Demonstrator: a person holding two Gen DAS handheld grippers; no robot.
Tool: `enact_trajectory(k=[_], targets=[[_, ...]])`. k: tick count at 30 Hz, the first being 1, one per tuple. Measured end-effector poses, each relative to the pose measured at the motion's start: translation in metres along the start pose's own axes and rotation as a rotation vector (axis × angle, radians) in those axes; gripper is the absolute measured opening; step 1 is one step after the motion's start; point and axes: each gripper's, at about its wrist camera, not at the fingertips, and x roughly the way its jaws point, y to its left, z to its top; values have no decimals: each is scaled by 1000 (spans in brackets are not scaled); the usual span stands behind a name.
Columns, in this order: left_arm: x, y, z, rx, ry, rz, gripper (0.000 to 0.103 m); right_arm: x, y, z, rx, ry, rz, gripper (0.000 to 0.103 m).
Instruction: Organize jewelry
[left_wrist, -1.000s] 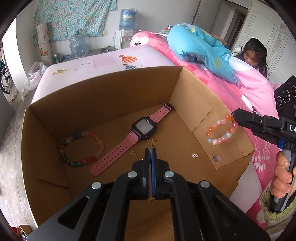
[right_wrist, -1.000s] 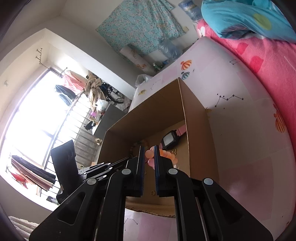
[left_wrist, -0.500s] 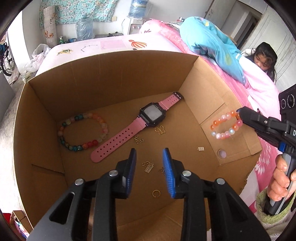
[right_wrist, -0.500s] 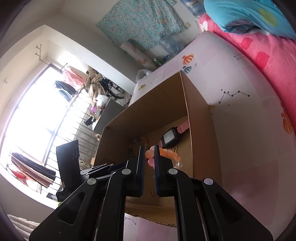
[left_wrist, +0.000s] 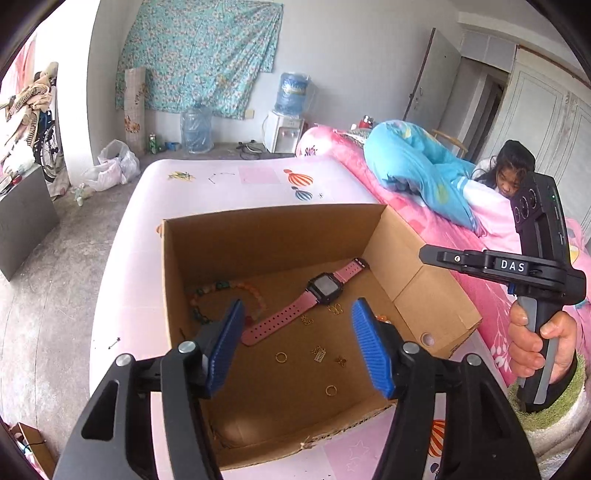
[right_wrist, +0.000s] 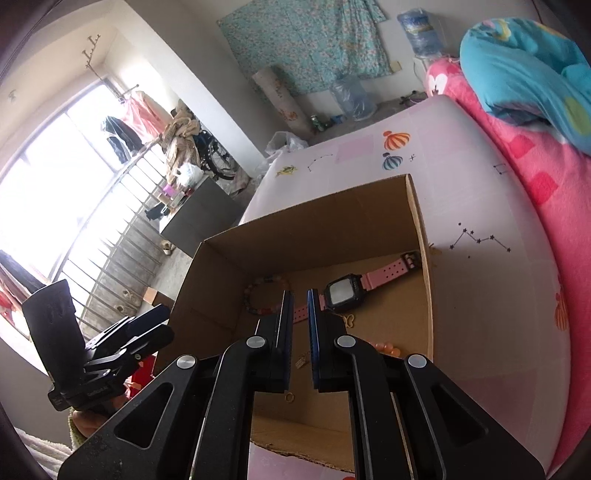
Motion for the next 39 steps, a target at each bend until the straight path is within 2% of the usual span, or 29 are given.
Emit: enact_trajectory(k=[4, 8, 10, 13, 17, 20, 22, 25, 27, 29, 31, 33, 36, 39], targets=[[-15, 11, -4, -18, -36, 37, 69, -21, -5, -1, 10, -68, -42, 10], [-19, 26, -9, -66, -36, 60, 72, -47, -23, -11, 60, -136, -134, 15], [-15, 35, -12, -107, -16, 88, 73, -55, -39, -18, 104, -147, -182, 23], [-4, 50, -19, -189, 43, 102, 73, -53, -60, -34, 175, -115, -217, 29], [15, 59, -32, -256, 124, 72, 73, -35, -74, -54, 228, -30, -202, 31], [26, 60, -40, -307, 157, -1, 73, -33, -76, -58, 232, -28, -179, 29], [29, 57, -40, -307, 153, 11, 74, -32, -79, -58, 233, -19, -138, 23], [32, 57, -40, -297, 149, 25, 74, -34, -92, -62, 321, -8, -66, 22], [32, 60, -42, -306, 156, 16, 74, -40, -95, -65, 346, -35, -23, 23], [29, 62, -46, -323, 156, 6, 74, -48, -93, -67, 342, -64, -4, 27], [28, 63, -48, -322, 154, 22, 75, -55, -85, -67, 306, -91, -2, 45], [27, 65, -49, -328, 148, 31, 75, -57, -74, -65, 253, -96, -15, 53], [27, 68, -51, -349, 137, 33, 75, -45, -60, -64, 189, -54, -79, 53], [34, 68, -53, -361, 159, 8, 75, -29, -63, -66, 211, 9, -108, 53]])
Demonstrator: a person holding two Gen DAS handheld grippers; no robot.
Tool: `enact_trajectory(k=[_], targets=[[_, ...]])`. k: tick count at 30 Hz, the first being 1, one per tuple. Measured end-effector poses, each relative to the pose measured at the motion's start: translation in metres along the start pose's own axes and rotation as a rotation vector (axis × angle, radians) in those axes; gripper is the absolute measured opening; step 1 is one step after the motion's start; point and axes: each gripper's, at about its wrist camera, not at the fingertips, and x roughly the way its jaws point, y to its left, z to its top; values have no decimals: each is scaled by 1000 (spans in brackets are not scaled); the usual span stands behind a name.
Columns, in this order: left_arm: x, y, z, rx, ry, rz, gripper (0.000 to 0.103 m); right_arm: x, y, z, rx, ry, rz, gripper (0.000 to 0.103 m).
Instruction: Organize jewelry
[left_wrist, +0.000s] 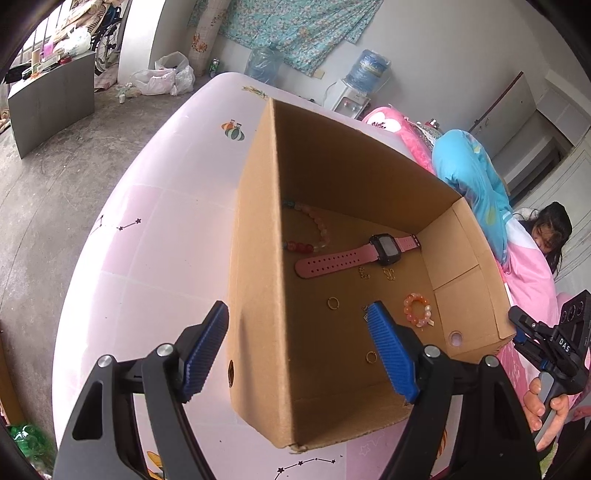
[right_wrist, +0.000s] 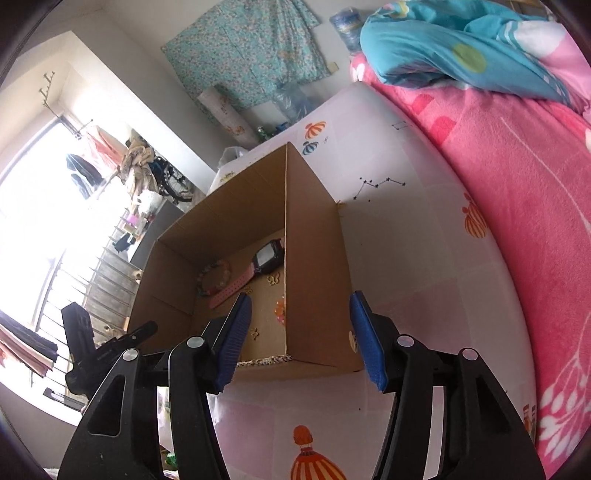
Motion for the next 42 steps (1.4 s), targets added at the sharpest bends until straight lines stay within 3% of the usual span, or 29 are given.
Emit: enact_trajectory(k=[2, 6, 15, 23, 28, 32, 40, 42], targets=[[3, -5, 0, 11, 11, -3, 75, 8, 0, -2, 24, 43, 52, 48], [1, -12, -3, 35, 1, 27, 75, 4, 12, -6, -26, 42, 4, 46], [-11, -19, -13, 73, -14, 51, 75, -18, 20, -17, -53, 15, -3, 46], [-22, -23, -43, 85, 24, 46, 75, -31, 12, -47, -37, 11, -10, 46], [-35, -22, -66, 98, 4, 78, 76, -39, 15, -73, -47, -16, 0, 47], [-46, -21, -79, 98, -3, 93, 76, -41, 30, -86, -111, -18, -54, 48], [-52, -19, -92, 140, -35, 107, 78, -43, 32, -92, -121, -27, -58, 53], [-59, -21, -95, 151, -72, 118, 78, -55, 34, -95, -147, -64, -74, 53]])
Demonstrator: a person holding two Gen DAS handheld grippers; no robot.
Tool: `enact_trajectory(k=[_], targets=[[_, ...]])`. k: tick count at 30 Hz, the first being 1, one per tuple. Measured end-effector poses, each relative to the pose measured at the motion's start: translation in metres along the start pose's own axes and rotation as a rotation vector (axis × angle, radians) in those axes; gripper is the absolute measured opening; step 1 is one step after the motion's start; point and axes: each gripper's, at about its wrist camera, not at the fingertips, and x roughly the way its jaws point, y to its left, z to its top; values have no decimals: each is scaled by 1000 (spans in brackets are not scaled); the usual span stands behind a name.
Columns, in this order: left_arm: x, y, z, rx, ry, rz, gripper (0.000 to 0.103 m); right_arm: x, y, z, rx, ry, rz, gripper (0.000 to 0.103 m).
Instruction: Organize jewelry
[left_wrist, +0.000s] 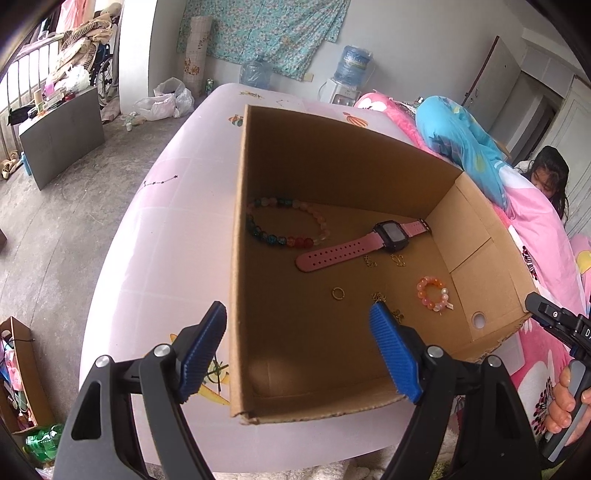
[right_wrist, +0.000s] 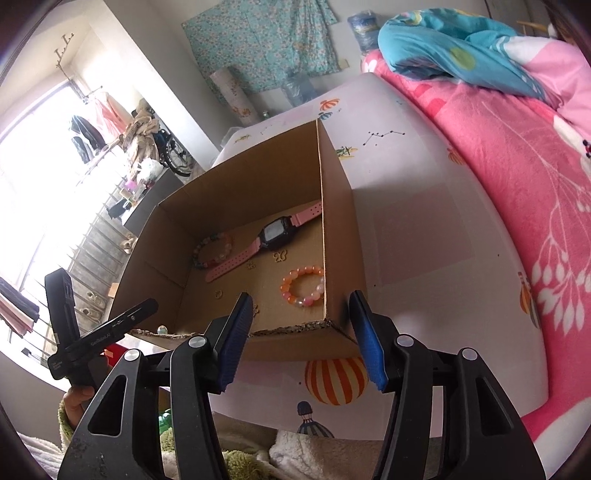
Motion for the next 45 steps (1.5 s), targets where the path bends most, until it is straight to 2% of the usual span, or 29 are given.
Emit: enact_trajectory(k=[2, 4, 6, 8, 12, 14, 17, 19, 21, 25, 30, 33, 39, 45], targets=[[-14, -1, -6, 22, -61, 31, 78, -15, 4, -7, -58, -42, -45, 58], [-33, -1, -12, 46, -133, 31, 85, -26, 8, -16, -111, -62, -72, 62], [-51, 3, -20, 57, -199, 48, 94, -32, 11, -25, -148, -60, -76, 65], [-61, 8, -23, 32, -231, 55, 97, -30, 16, -32, -180, -42, -62, 66], [-58, 13, -25, -52, -168, 2, 97, -3, 36, -46, -200, 53, 23, 68], [-52, 10, -30, -54, -135, -7, 97, 17, 50, -53, -199, 112, 61, 68], [-44, 3, -42, -46, -96, -28, 97, 45, 70, -61, -194, 196, 165, 68], [-36, 1, -46, -37, -71, -34, 97, 57, 81, -59, -215, 204, 190, 68], [-31, 1, -45, -45, -75, -38, 97, 60, 86, -50, -217, 176, 211, 68], [-26, 2, -37, -38, -108, -74, 97, 65, 81, -32, -135, 151, 266, 69], [-19, -5, -22, 10, -148, -49, 97, 68, 73, -30, -60, 119, 252, 69], [-18, -8, -22, 26, -151, -34, 97, 61, 75, -36, -80, 108, 229, 69], [-29, -10, -46, 76, -124, 77, 97, 55, 81, -52, -196, 133, 83, 73], [-29, -21, -57, 32, -117, 152, 97, 52, 78, -50, -286, 148, -80, 83]])
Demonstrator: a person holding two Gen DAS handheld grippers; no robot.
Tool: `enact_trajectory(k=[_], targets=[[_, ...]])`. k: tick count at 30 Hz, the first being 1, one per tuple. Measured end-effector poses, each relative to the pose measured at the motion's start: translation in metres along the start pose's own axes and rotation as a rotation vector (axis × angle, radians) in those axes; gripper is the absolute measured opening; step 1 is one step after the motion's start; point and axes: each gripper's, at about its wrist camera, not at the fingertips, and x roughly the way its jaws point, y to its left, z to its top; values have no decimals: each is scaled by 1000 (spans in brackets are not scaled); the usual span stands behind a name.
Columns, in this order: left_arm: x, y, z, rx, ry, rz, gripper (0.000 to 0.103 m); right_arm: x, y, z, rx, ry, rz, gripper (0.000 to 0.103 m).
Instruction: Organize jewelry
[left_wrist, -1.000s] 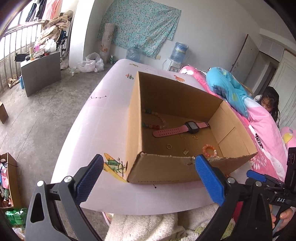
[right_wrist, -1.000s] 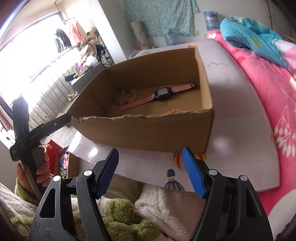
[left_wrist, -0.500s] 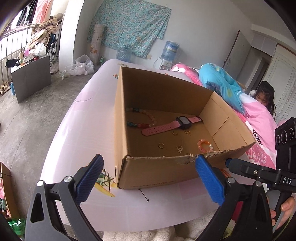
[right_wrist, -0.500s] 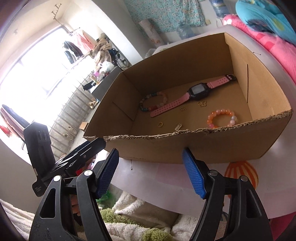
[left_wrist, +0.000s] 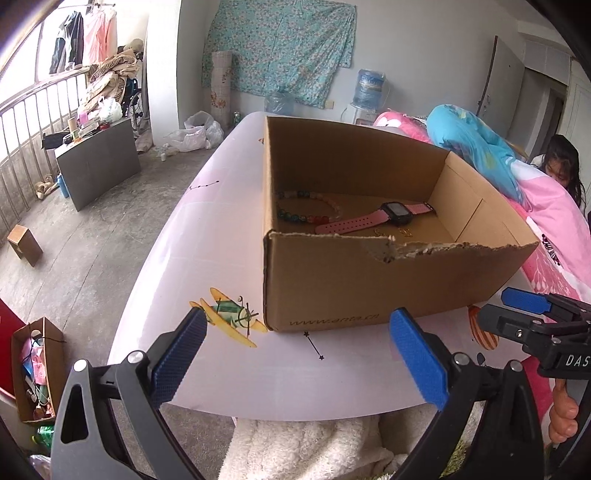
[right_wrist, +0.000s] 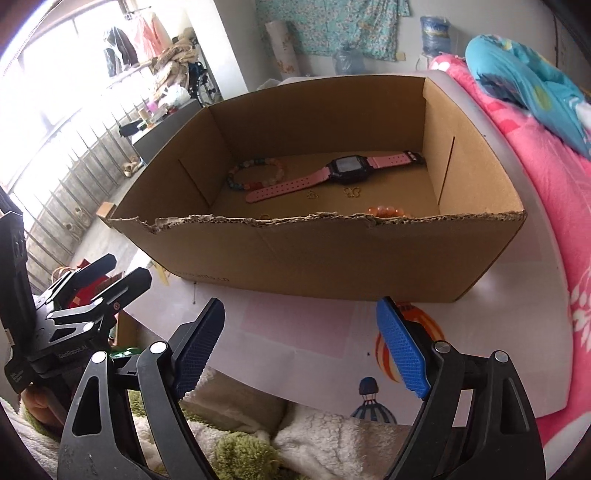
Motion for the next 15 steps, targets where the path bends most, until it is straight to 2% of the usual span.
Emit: enact_trajectory(k=[4, 8, 11, 15], targets=[[10, -17, 8, 45, 27, 80, 97, -3, -8, 3, -11, 4, -117, 89], [19, -34, 11, 144, 76, 169, 97, -7, -15, 1, 9, -8, -153, 93], [28, -40, 12, 159, 152, 169, 97, -3, -18, 3, 43, -3, -154, 94], [29, -47, 15, 133, 159, 164, 97, -3, -18, 4, 69, 0, -152, 95]])
